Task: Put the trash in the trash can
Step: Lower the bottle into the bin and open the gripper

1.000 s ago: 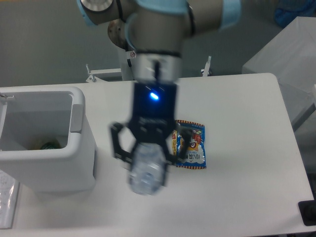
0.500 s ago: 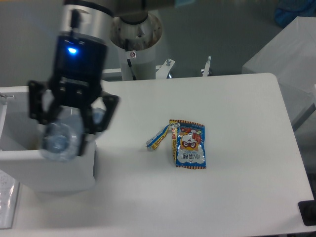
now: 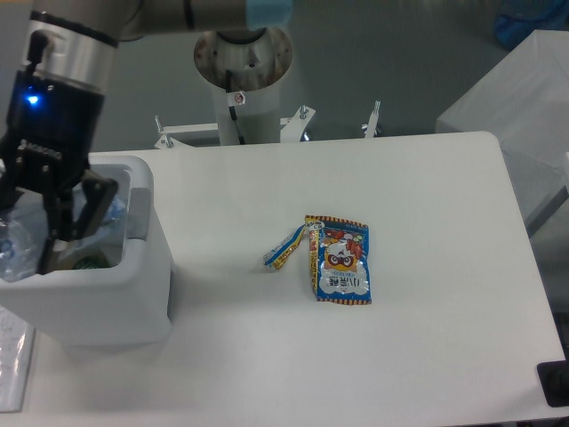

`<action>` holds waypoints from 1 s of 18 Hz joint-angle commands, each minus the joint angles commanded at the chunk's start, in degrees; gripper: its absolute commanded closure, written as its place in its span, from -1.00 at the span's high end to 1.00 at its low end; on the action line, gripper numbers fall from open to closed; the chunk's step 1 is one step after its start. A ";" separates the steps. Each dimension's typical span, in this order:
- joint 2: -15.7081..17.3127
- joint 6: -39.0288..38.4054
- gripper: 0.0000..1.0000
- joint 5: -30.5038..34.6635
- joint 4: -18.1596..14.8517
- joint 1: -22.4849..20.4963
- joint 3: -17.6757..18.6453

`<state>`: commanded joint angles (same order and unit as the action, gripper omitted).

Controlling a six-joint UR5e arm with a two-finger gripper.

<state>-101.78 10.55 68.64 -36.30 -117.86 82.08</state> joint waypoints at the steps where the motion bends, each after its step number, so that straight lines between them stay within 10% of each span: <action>1: 0.09 0.00 0.19 0.00 0.00 0.18 1.05; 18: 5.45 0.35 0.39 0.00 0.00 0.18 11.08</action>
<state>-96.33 10.90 68.64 -36.30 -117.69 93.16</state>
